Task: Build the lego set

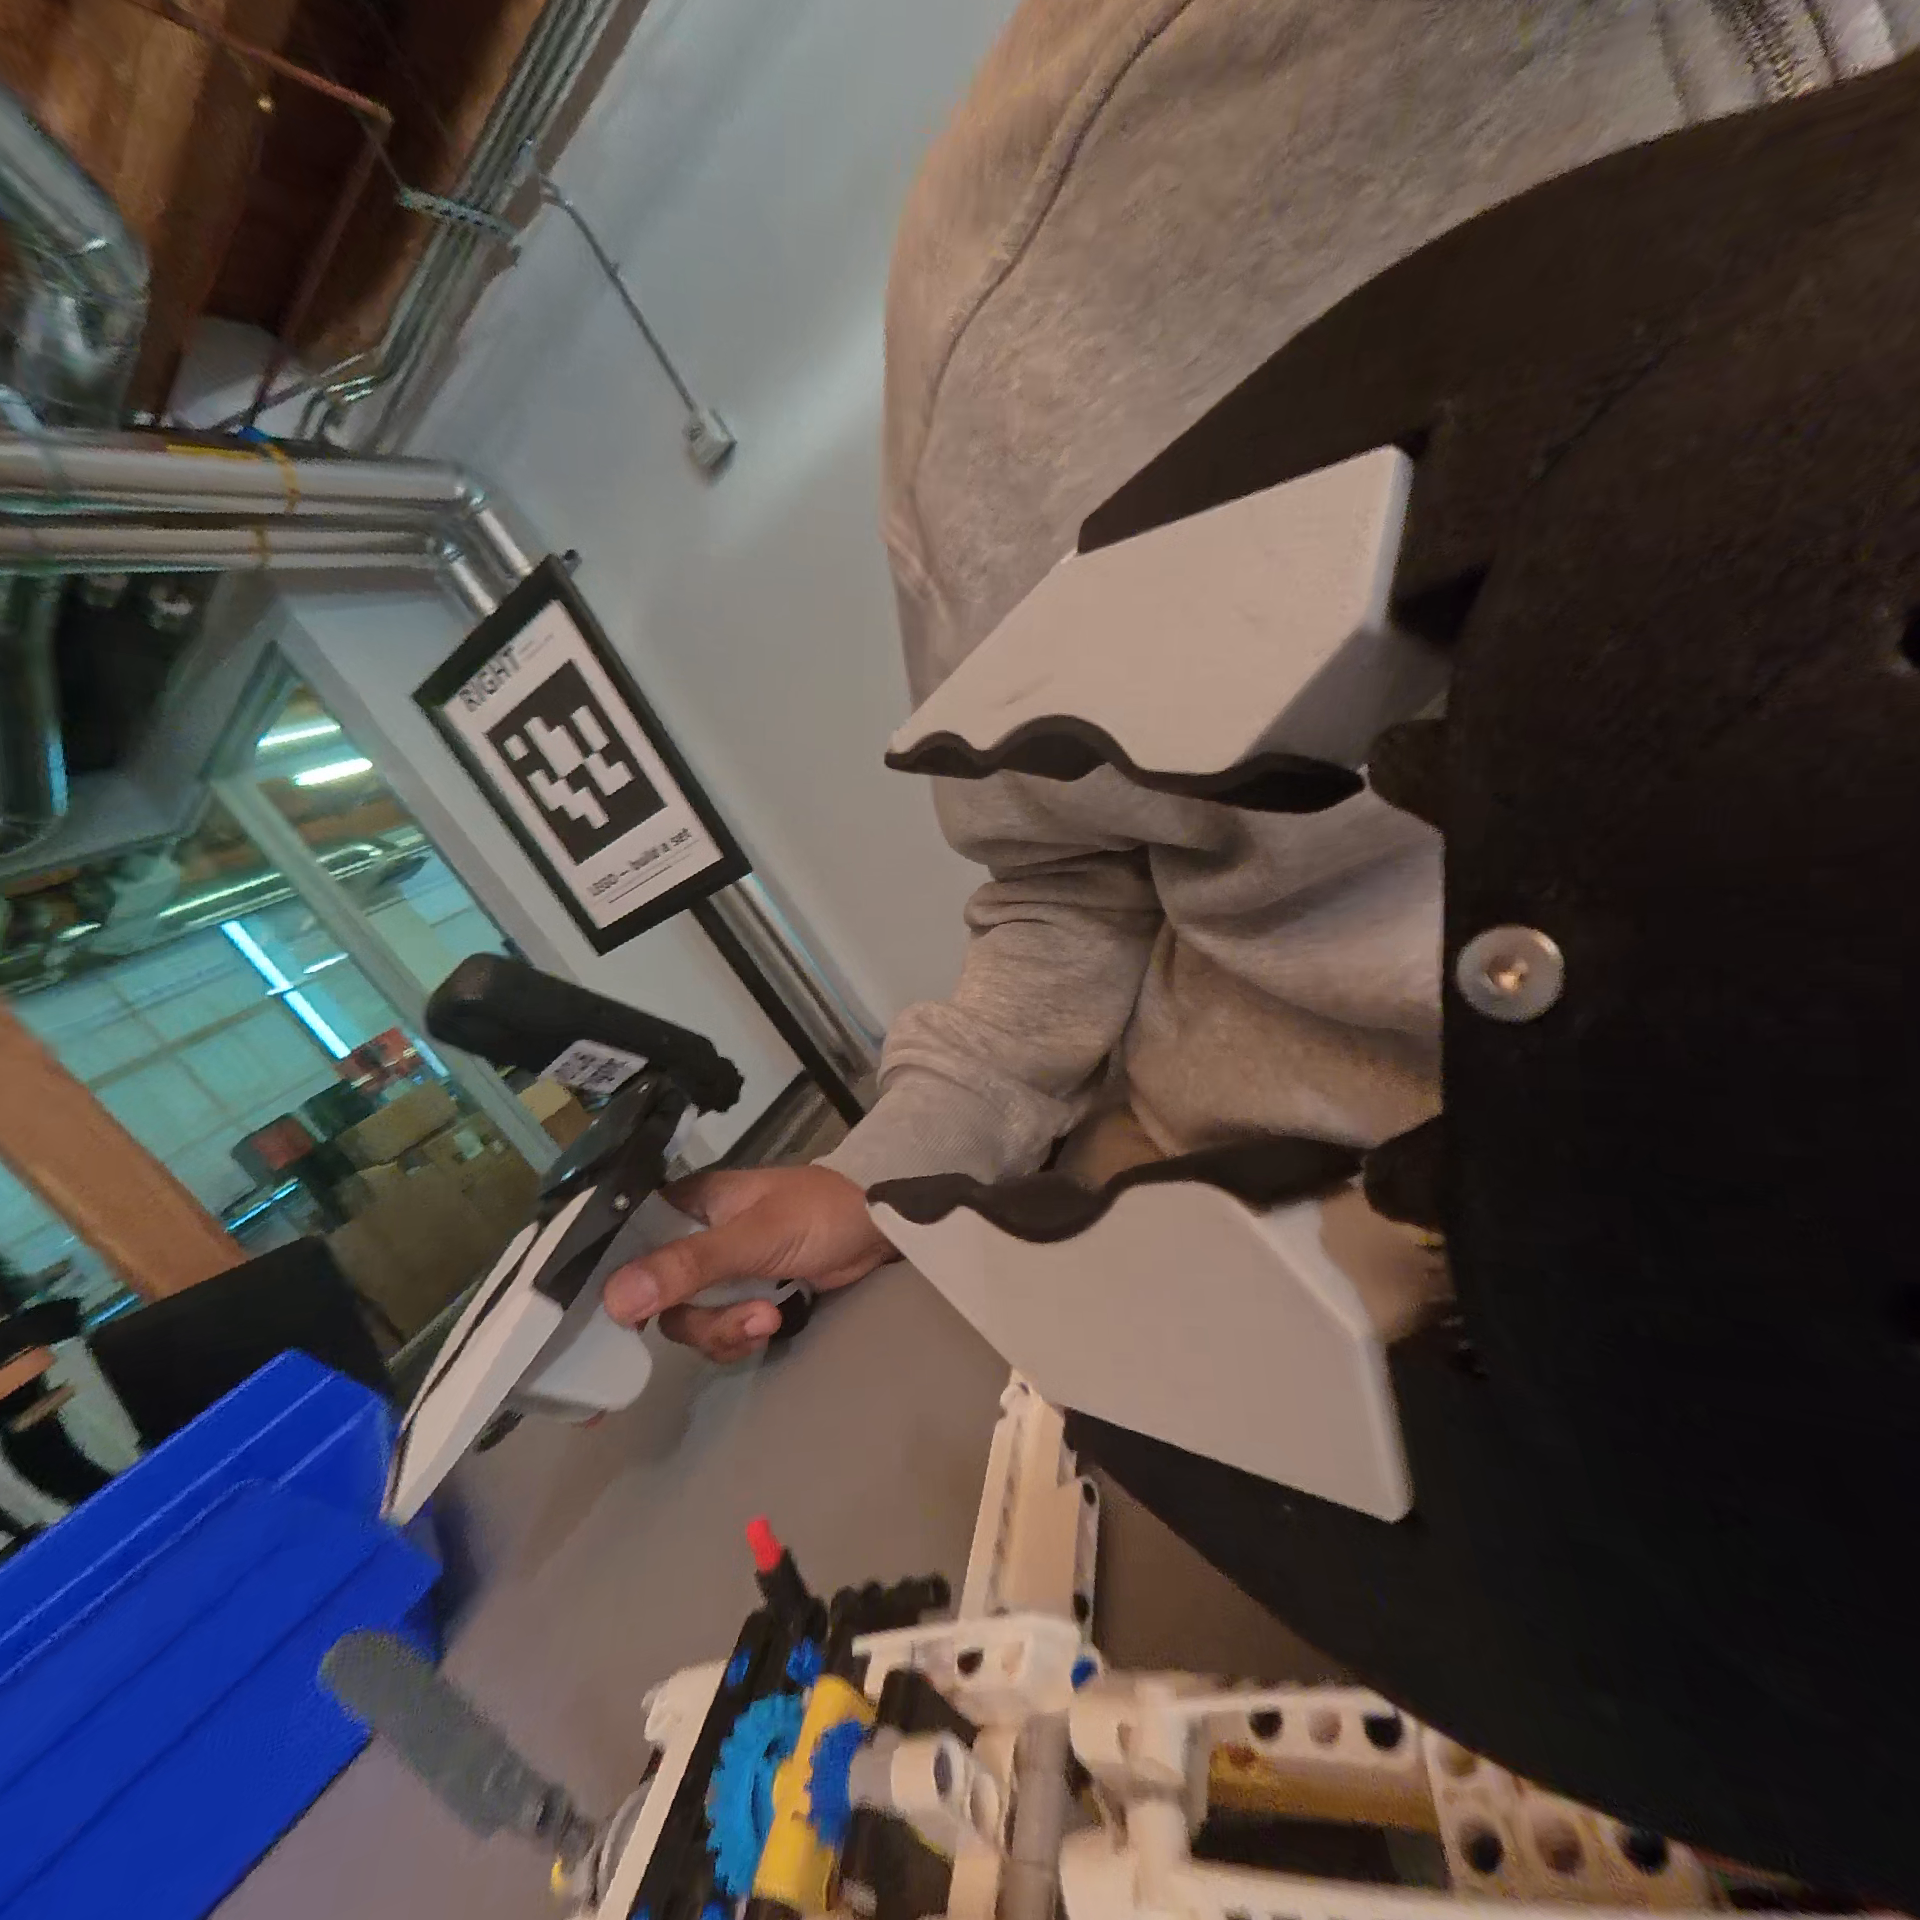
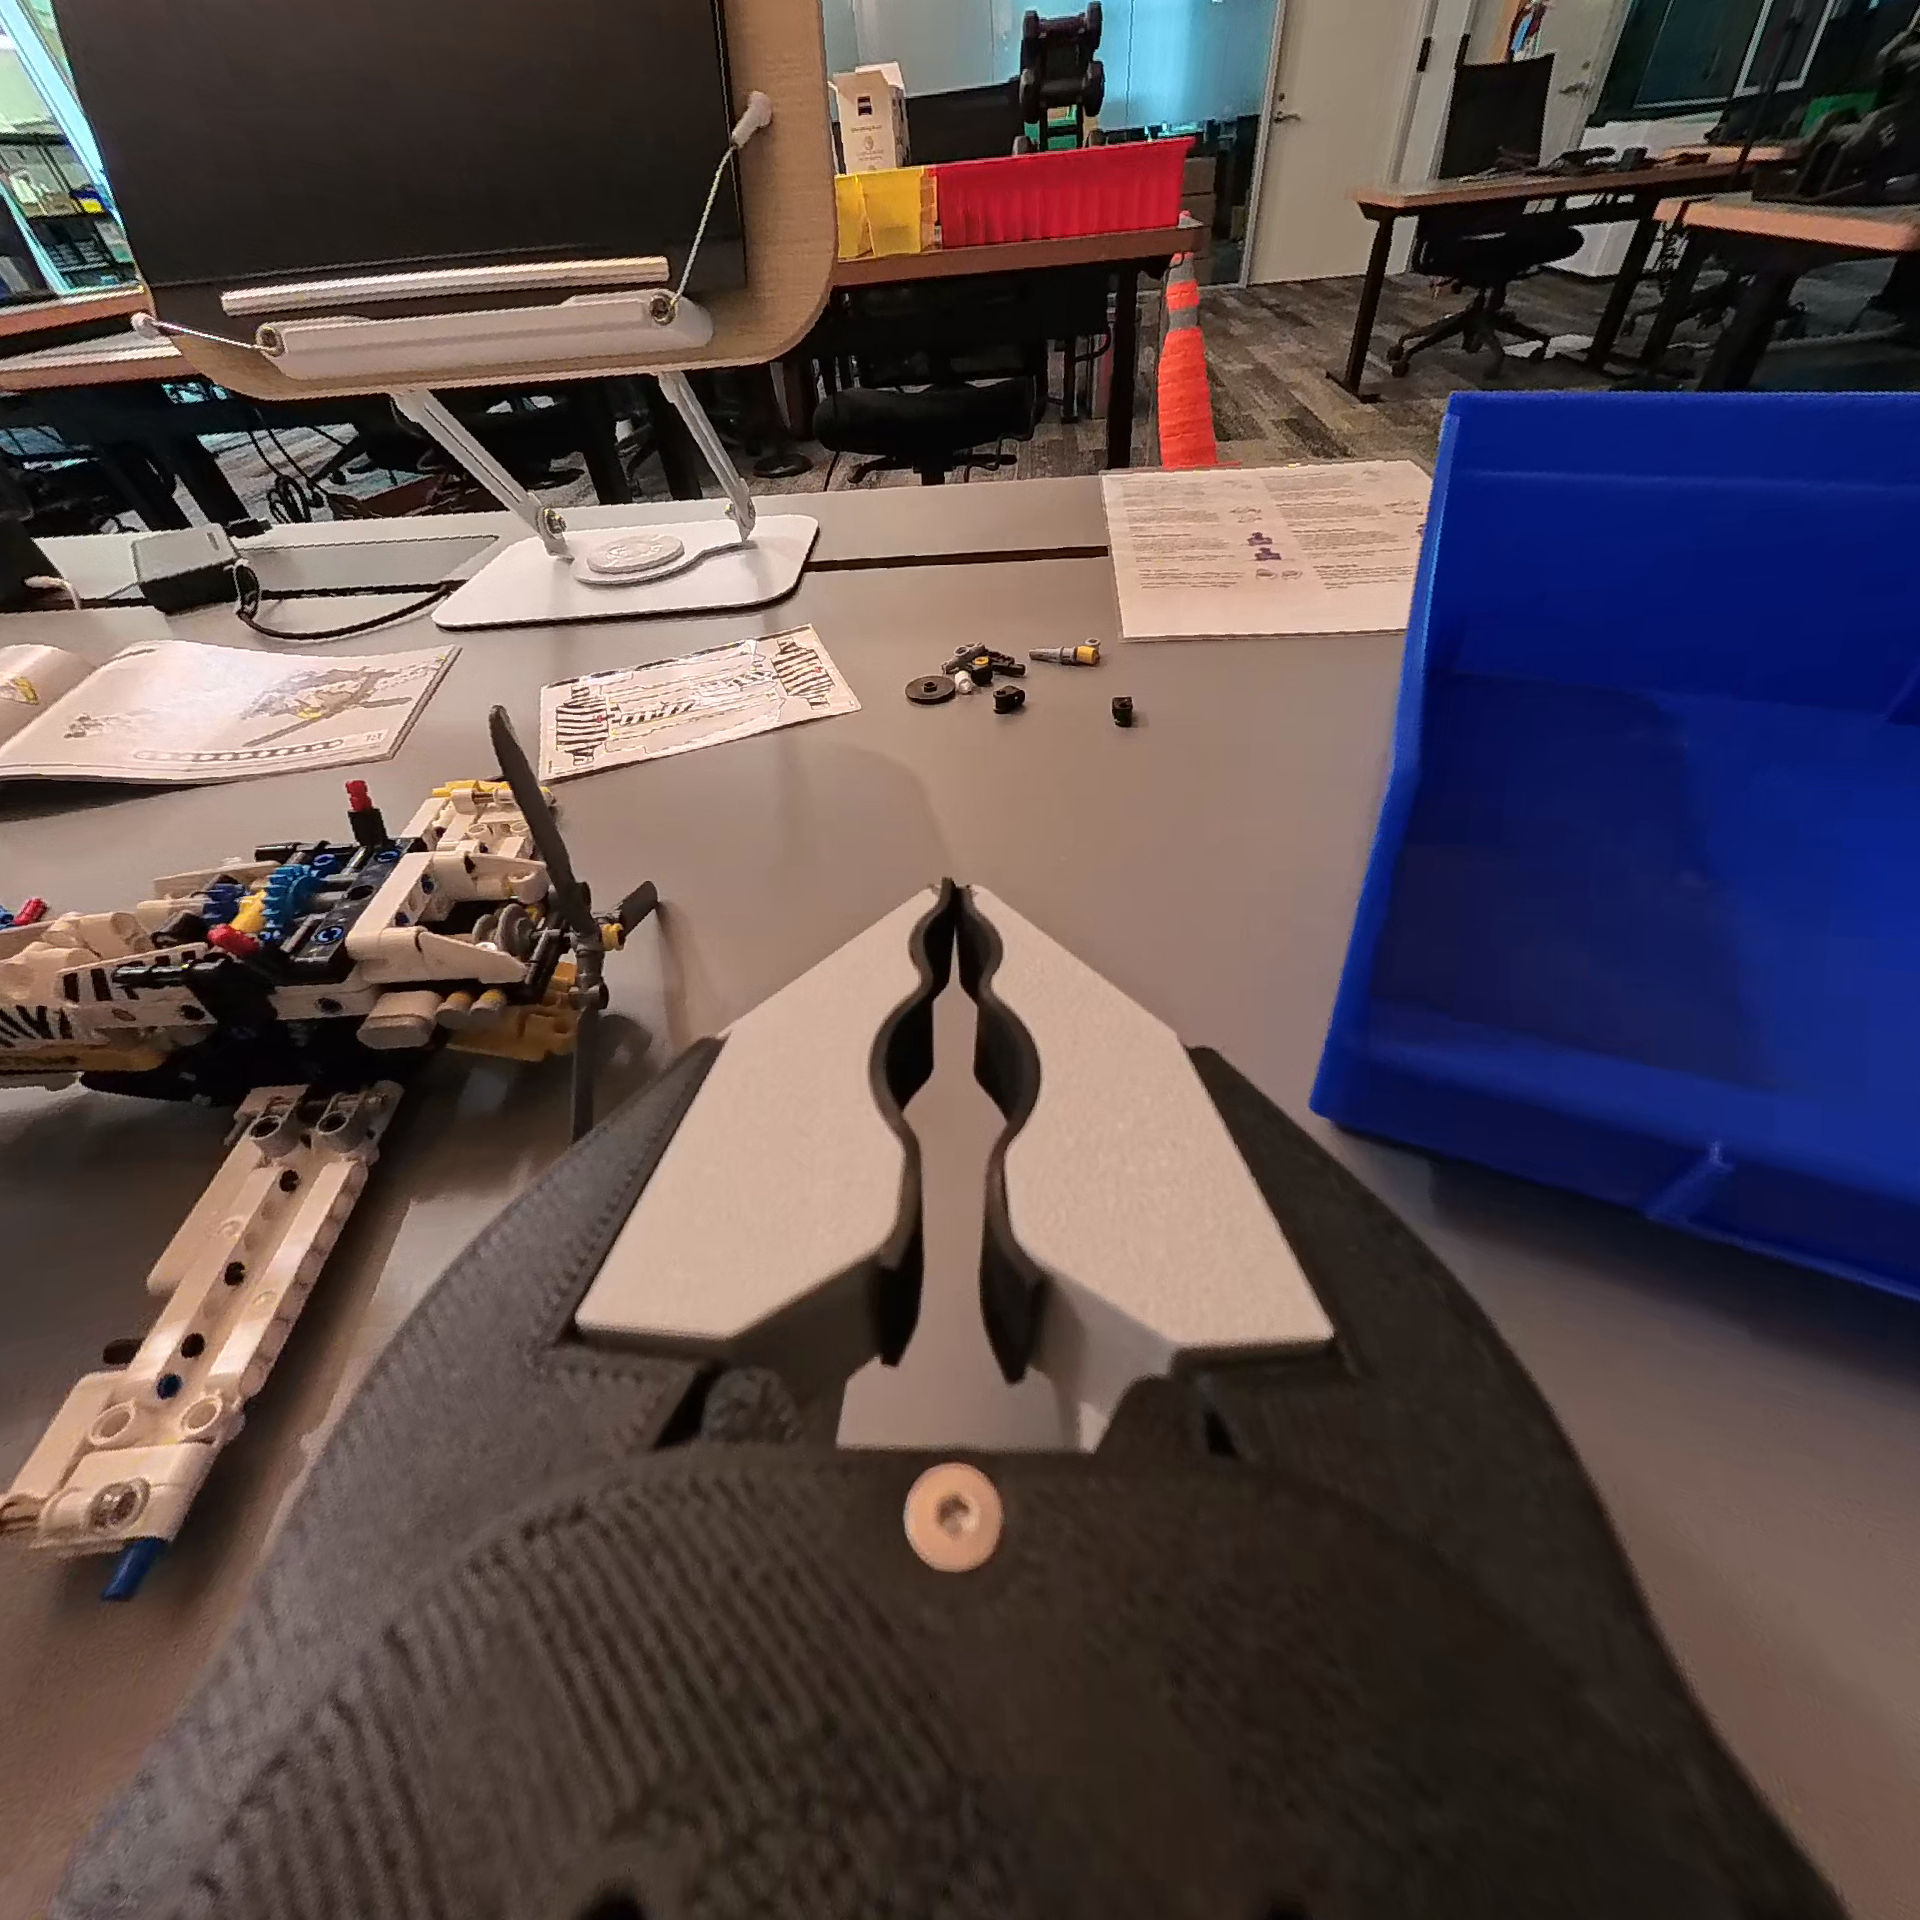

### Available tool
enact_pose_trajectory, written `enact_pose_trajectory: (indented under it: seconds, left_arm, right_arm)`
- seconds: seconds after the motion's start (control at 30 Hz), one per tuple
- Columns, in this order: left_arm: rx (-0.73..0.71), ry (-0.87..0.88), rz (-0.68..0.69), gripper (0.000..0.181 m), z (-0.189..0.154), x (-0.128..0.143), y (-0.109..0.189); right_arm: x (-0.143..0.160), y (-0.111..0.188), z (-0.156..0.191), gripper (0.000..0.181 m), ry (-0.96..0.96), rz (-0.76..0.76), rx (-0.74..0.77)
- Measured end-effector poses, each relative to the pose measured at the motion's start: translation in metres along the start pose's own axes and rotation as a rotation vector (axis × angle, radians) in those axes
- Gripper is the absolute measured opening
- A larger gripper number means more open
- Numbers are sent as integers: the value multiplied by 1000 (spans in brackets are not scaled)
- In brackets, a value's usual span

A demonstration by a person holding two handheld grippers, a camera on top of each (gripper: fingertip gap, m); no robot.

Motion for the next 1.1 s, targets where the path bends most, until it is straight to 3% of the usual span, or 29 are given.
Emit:
enact_pose_trajectory:
  seconds: [0.1, 0.17, 0.37, 0.43, 0.57, 0.73, 0.9, 0.97, 1.1]
  left_arm:
    - [-80, -12, -40, 63, 9, -6, 8]
    - [-218, -73, -55, 57, 21, -9, 13]
    - [-794, -331, -118, 40, 50, -28, 62]
    - [-964, -423, -45, 12, 50, -29, 83]
    - [-1352, -473, 48, 0, 41, -29, 148]
    - [-1504, -236, 158, 0, 32, -5, 188]
    - [-1433, -130, 335, 6, 36, 21, 171]
    - [-1453, -105, 398, 15, 43, 28, 169]
    - [-1486, -64, 460, 17, 57, 37, 173]
  right_arm:
    - [-1, 1, 1, 0, 2, -9, -3]
    - [-2, 2, 1, 0, 3, -19, -5]
    - [-6, 6, 4, 0, 13, -71, -30]
    - [-7, 8, 7, 0, 23, -92, -43]
    - [-11, 14, 11, 0, 38, -147, -73]
    - [-15, 23, 13, 0, 20, -222, -119]
    - [-20, 34, 11, 0, -31, -308, -164]
    - [-22, 40, 8, 0, -65, -352, -176]
    - [-26, 54, -1, 0, -166, -465, -213]
Point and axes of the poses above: each gripper's, where its closed fingertips meet, y back along the fingers, x out of its underside, z = x × y across the jaws, the point moved 5 cm from there along y, back along the fingers, and after that the axes turned 2 degrees about -z, right-handed, at the moved point
